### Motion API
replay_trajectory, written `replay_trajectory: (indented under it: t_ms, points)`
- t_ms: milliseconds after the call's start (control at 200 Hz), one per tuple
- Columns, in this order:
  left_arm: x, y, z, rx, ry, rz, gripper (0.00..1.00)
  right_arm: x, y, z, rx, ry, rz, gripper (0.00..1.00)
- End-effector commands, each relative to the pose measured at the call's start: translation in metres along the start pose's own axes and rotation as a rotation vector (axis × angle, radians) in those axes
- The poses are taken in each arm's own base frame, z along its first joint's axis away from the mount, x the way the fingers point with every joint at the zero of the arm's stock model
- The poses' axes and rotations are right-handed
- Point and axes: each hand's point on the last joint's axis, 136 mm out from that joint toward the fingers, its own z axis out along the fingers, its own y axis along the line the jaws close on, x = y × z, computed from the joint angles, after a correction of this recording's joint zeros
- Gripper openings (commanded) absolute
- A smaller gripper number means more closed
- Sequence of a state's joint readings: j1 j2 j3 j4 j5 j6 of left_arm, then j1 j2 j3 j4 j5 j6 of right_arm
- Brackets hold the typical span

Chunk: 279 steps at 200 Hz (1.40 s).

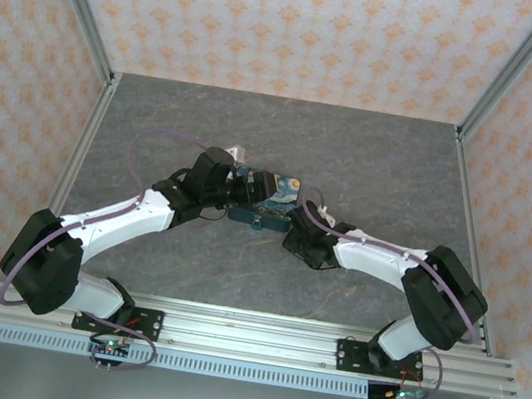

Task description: Unlock the padlock with the key

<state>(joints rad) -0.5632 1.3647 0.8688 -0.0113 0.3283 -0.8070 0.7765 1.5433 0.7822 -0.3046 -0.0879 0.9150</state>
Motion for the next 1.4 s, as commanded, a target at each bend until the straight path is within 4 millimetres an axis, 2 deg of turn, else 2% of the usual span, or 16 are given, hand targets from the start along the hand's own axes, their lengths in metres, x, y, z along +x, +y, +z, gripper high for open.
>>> replay_trajectory:
  t_ms: [0,480,631,851,961,1186,1391]
  points:
    - [-0.009,-0.009,-0.009,0.019,-0.049,0.022,1.00,-0.004,-0.004,0.000,0.043,-0.025,0.063,0.43]
    - [-0.009,-0.013,-0.009,0.041,-0.047,0.033,1.00,0.002,0.007,0.009,0.118,-0.012,0.047,0.42]
    - [-0.009,-0.011,-0.011,0.040,-0.049,0.036,1.00,0.006,0.006,0.017,0.143,0.004,0.045,0.41]
    - [-0.008,-0.009,-0.011,0.038,-0.047,0.036,1.00,0.012,-0.006,0.028,0.202,0.024,0.039,0.37]
    - [-0.008,-0.008,-0.012,0.038,-0.047,0.032,1.00,0.017,-0.014,0.033,0.238,0.043,0.019,0.28]
    - [-0.004,-0.006,-0.011,0.040,-0.037,0.027,1.00,0.025,-0.028,0.037,0.267,0.075,-0.038,0.00]
    - [-0.001,-0.003,-0.013,0.032,-0.025,0.025,1.00,0.022,-0.020,0.012,0.126,0.037,-0.061,0.00]
